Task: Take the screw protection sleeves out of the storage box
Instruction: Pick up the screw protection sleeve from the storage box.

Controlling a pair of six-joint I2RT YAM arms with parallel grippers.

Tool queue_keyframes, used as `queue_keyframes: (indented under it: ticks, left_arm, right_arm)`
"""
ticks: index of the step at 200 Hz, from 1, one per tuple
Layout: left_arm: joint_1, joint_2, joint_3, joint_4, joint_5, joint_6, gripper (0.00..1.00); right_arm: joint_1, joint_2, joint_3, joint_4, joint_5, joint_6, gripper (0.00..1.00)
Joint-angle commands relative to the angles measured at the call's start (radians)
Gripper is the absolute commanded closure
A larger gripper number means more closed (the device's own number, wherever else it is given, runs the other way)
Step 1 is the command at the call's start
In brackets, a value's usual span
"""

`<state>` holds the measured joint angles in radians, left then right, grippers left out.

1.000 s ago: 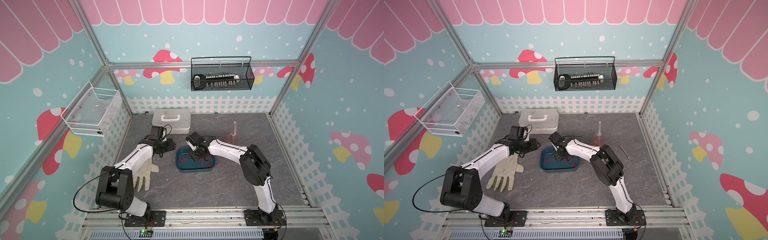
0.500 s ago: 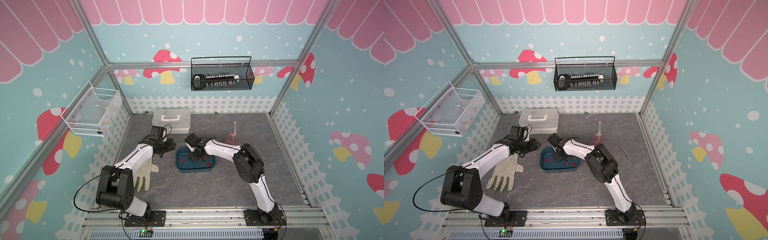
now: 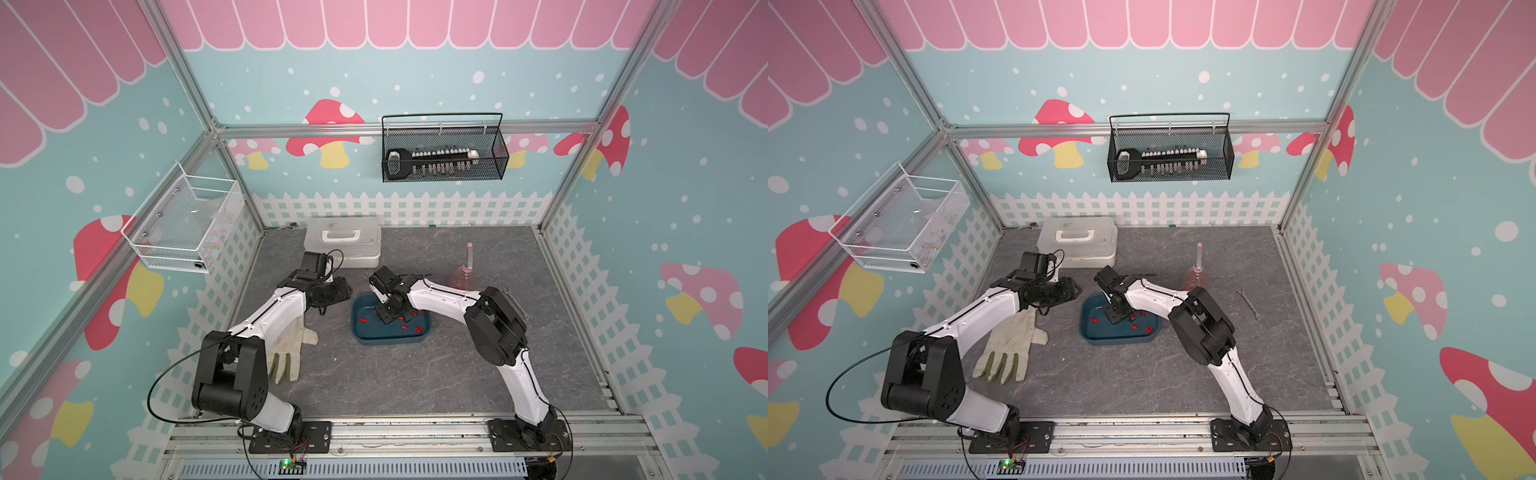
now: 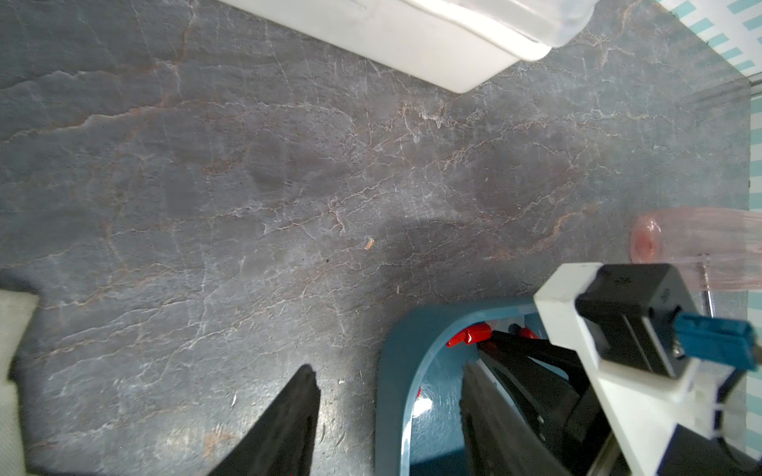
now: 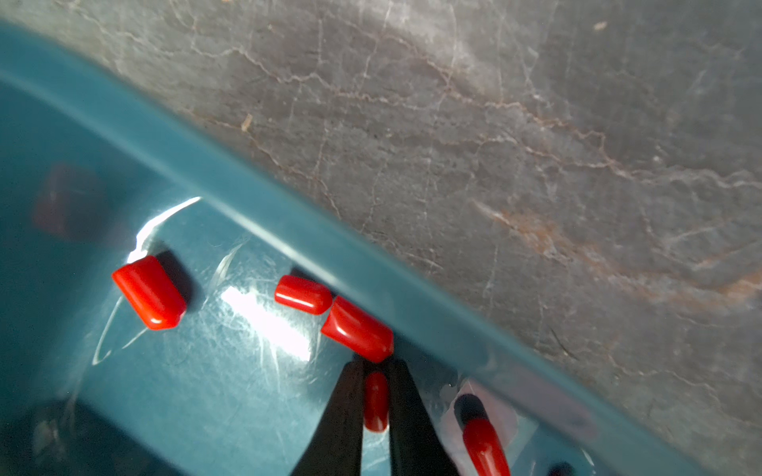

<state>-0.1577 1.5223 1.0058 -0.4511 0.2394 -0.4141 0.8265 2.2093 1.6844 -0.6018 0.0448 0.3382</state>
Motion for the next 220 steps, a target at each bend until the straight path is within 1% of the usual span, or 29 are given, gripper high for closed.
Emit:
queue_keyframes:
  ticks: [1,51,103,145,153,157,168,197,220]
  left_arm:
    - [-0.003,0.016,0.005,0.007,0.009,0.011,0.43]
    - [-0.002,0.016,0.006,0.008,0.004,0.012,0.43]
    - [-0.032,0.018,0.02,0.008,-0.026,0.021,0.43]
    - [-0.042,0.019,0.023,0.009,-0.038,0.026,0.43]
    - [-0.05,0.018,0.027,0.006,-0.047,0.027,0.43]
    - [-0.056,0.016,0.029,0.005,-0.051,0.028,0.43]
    - [-0.069,0.017,0.037,0.001,-0.066,0.032,0.43]
    - [-0.1,0.032,0.058,-0.012,-0.095,0.039,0.43]
    - [-0.106,0.039,0.066,-0.02,-0.103,0.041,0.43]
  right_arm:
    - [0.0,-0.01,-0.007,-0.022,0.024,0.006,0.85]
    - [0.0,-0.096,-0.05,-0.005,0.04,0.006,0.87]
    - [0.0,-0.19,-0.089,0.013,0.044,0.002,0.87]
    - [0.0,-0.294,-0.137,0.004,0.077,-0.004,0.87]
    - [0.0,-0.299,-0.148,-0.001,0.09,-0.005,0.87]
    - [0.0,-0.332,-0.153,-0.003,0.096,-0.005,0.87]
    - [-0.001,-0.362,-0.174,-0.008,0.115,-0.007,0.87]
    - [-0.027,-0.446,-0.243,-0.016,0.132,-0.008,0.87]
    - [-0.058,-0.508,-0.295,-0.024,0.139,-0.011,0.87]
